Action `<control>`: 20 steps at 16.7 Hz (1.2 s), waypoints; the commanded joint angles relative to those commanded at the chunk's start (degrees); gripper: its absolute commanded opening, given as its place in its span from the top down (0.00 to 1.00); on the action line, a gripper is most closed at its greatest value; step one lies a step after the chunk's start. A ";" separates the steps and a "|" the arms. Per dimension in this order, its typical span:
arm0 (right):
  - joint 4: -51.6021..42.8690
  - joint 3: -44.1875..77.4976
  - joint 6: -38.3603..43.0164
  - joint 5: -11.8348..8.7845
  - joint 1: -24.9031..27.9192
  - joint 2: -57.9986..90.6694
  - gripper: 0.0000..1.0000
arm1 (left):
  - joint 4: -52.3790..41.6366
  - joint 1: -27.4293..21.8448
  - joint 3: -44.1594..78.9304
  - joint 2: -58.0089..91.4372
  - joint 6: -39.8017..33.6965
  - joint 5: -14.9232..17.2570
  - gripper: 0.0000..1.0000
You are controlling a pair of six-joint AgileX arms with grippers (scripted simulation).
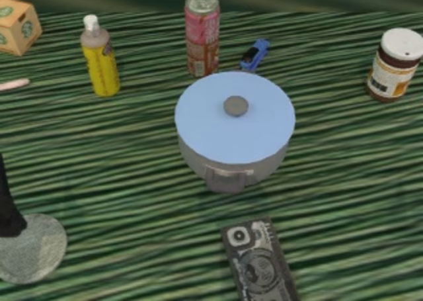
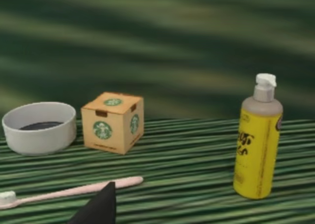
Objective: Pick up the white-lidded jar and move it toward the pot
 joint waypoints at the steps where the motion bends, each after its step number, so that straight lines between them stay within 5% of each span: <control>1: 0.00 0.00 0.00 0.00 0.00 0.00 0.00 | 0.00 0.00 0.00 0.00 0.00 0.00 0.00; 9: -7.81 15.37 -2.27 -1.59 0.87 13.77 0.00 | 0.00 0.00 0.00 0.00 0.00 0.00 0.00; 20: -43.55 76.85 -15.20 -3.86 0.29 71.75 0.00 | 0.00 0.00 0.00 0.00 0.00 0.00 0.00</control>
